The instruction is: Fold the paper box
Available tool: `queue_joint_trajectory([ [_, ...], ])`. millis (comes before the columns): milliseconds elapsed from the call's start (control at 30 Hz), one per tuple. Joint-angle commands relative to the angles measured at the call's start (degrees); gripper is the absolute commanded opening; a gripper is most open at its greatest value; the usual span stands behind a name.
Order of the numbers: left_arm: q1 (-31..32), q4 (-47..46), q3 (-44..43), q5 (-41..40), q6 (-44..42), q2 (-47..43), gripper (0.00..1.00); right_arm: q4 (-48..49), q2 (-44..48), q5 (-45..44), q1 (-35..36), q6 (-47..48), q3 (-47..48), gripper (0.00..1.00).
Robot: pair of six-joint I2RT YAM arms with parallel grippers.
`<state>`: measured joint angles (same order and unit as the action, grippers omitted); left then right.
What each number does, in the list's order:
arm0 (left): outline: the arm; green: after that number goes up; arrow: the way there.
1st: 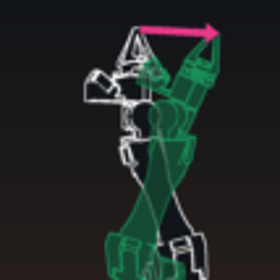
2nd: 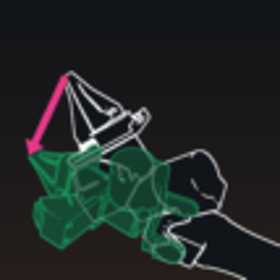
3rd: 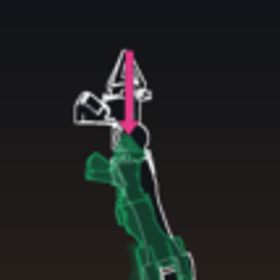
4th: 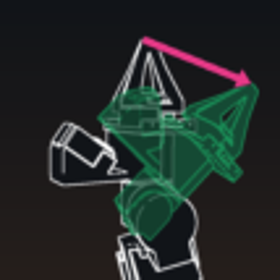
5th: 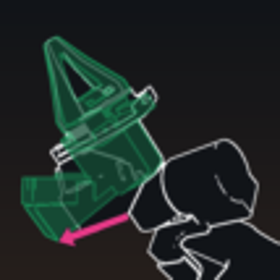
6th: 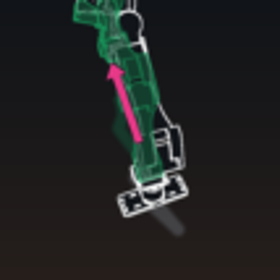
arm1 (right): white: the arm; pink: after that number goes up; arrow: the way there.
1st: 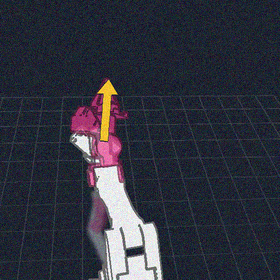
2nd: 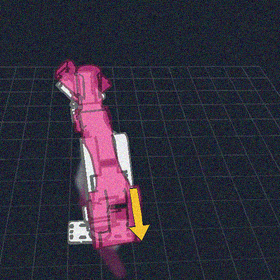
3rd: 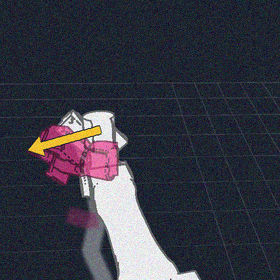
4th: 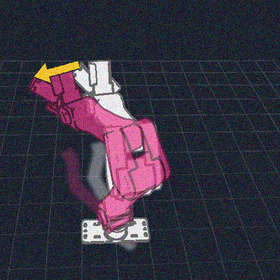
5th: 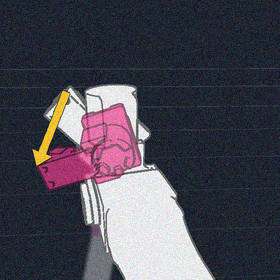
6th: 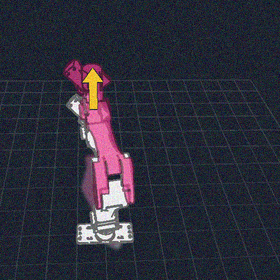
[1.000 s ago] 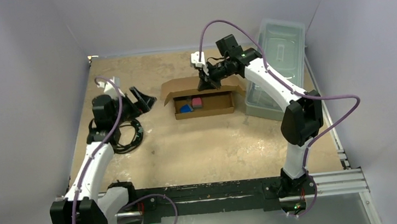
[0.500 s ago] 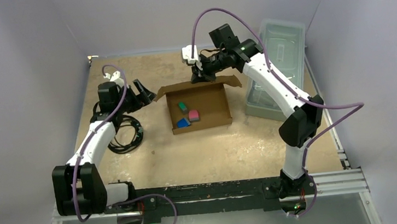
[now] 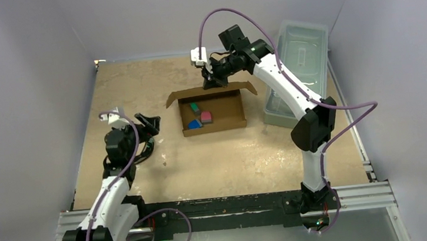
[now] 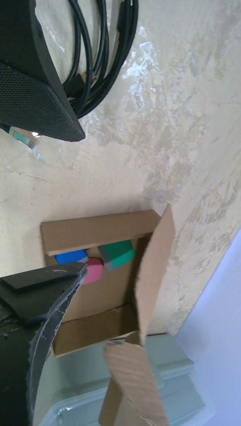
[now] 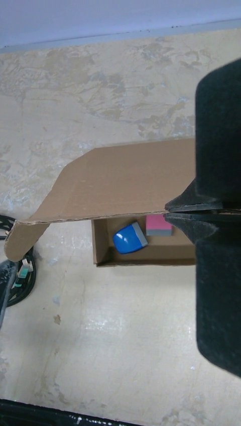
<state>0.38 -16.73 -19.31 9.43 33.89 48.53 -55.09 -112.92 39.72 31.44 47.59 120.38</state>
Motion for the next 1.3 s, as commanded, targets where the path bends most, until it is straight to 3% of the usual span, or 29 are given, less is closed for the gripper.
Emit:
queue_joint_trajectory([
  [0, -0.3, -25.4, 5.9, 3.5, -2.6, 2.3, 0.89, -1.2, 0.4, -1.2, -0.2, -0.3, 3.4, 0.00],
  [133, -0.3, -42.5, 6.2, 11.2, -4.7, 12.9, 0.86, -1.3, 0.4, -1.4, -0.3, -0.2, 3.5, 0.00],
  [300, -0.3, -61.6, 8.7, 13.0, -9.0, 23.8, 0.82, -1.6, 0.6, -0.7, -0.7, 0.1, 3.6, 0.00],
  [400, 0.6, -67.5, 7.3, 16.6, -13.8, 29.5, 0.79, -2.0, 0.1, -0.2, -0.9, 0.5, 4.6, 0.00],
  [500, 2.8, -67.3, 5.7, 17.7, -22.7, 31.9, 0.77, -3.1, -1.1, 0.1, -1.3, 0.8, 7.0, 0.00],
  [700, 5.2, -57.5, 0.9, 17.5, -35.5, 32.6, 0.76, -3.8, -1.9, 1.1, -1.3, 1.1, 8.9, 0.00],
  [967, 5.2, -50.9, -8.0, 25.0, -41.1, 40.4, 0.68, -3.7, -2.1, 1.1, -1.3, 1.1, 9.6, 0.00],
  [1133, 5.2, -49.3, -10.1, 28.3, -40.6, 42.5, 0.55, -3.5, -2.8, 1.4, -1.3, 0.9, 10.2, 0.00],
  [1267, 5.2, -46.0, -12.7, 30.8, -40.3, 44.0, 0.29, -3.3, -3.5, 1.5, -1.3, 0.6, 10.8, 0.00],
])
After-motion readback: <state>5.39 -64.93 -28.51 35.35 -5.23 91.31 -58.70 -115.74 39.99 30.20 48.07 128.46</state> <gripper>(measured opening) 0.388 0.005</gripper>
